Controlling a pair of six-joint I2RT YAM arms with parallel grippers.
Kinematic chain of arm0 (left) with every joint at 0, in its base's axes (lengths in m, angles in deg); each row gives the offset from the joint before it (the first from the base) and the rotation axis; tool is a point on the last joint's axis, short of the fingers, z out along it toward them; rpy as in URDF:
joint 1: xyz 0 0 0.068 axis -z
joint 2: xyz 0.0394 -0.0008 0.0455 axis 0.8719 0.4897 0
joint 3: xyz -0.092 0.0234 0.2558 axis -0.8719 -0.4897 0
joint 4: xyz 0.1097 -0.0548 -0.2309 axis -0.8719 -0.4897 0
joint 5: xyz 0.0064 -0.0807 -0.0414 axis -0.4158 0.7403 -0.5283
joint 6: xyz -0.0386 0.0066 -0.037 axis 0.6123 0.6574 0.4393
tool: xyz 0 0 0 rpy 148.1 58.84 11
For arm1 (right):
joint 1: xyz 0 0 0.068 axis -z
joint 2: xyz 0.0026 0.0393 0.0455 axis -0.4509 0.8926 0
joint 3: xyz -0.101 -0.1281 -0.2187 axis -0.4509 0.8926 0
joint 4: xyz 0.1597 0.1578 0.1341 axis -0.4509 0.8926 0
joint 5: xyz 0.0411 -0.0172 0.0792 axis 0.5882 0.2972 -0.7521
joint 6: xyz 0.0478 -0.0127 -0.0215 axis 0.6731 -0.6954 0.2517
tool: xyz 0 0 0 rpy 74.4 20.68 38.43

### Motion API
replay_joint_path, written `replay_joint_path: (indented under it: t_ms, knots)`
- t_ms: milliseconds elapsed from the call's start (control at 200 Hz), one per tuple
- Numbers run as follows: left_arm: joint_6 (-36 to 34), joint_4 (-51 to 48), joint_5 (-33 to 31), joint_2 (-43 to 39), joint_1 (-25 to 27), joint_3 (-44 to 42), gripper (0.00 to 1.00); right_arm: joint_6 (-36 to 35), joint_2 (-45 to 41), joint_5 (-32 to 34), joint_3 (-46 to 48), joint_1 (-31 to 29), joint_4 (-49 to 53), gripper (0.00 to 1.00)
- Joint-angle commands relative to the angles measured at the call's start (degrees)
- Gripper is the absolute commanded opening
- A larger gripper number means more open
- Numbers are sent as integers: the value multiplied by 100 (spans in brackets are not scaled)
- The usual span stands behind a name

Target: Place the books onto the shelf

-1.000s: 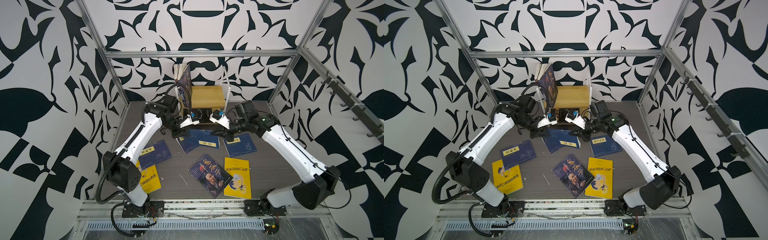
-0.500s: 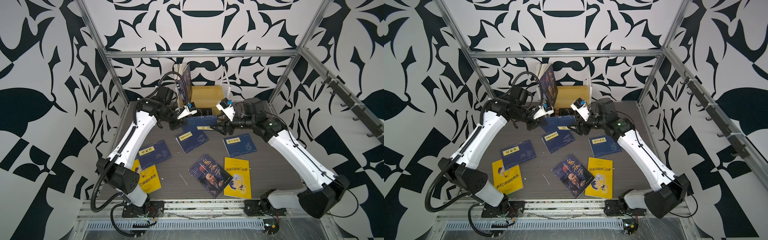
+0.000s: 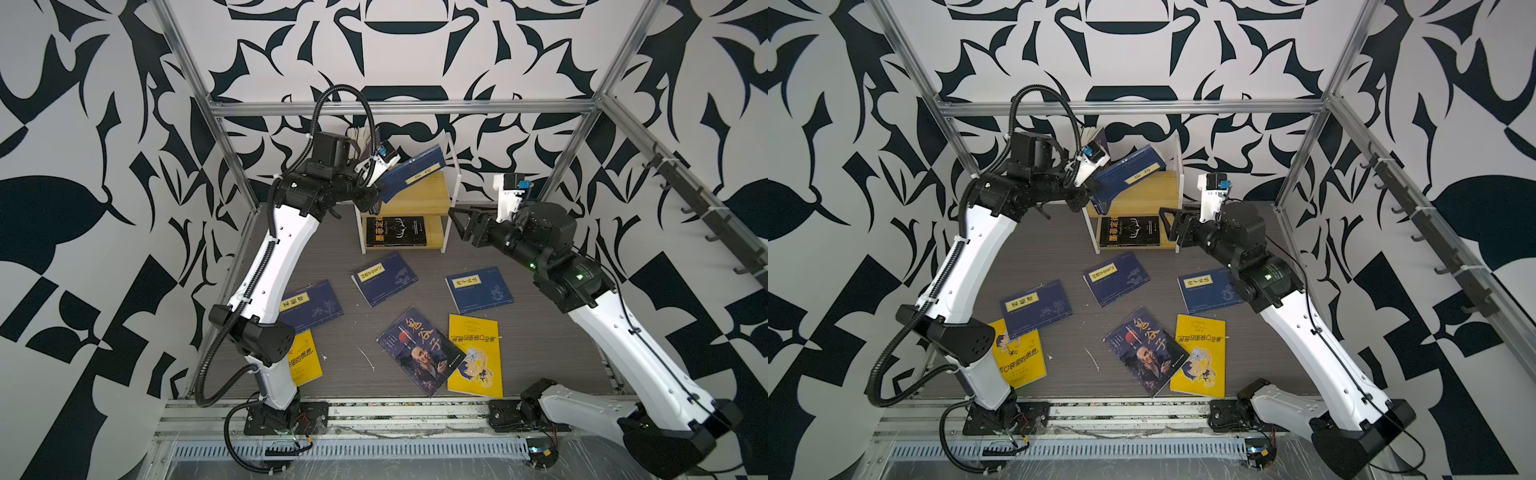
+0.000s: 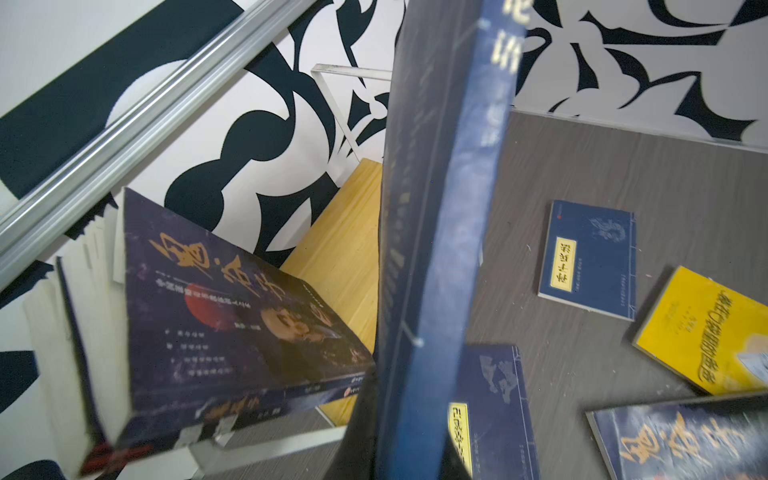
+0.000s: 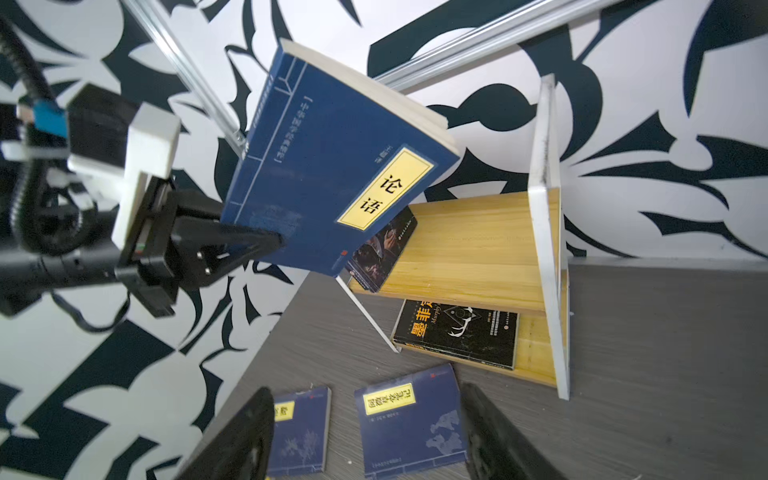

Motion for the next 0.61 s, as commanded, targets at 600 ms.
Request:
replay_joint_path:
  t_ms: [600]
  knots:
    - [-658, 1021, -1548, 730, 916, 869, 0, 3967, 1609, 2992, -2377, -518, -312, 70]
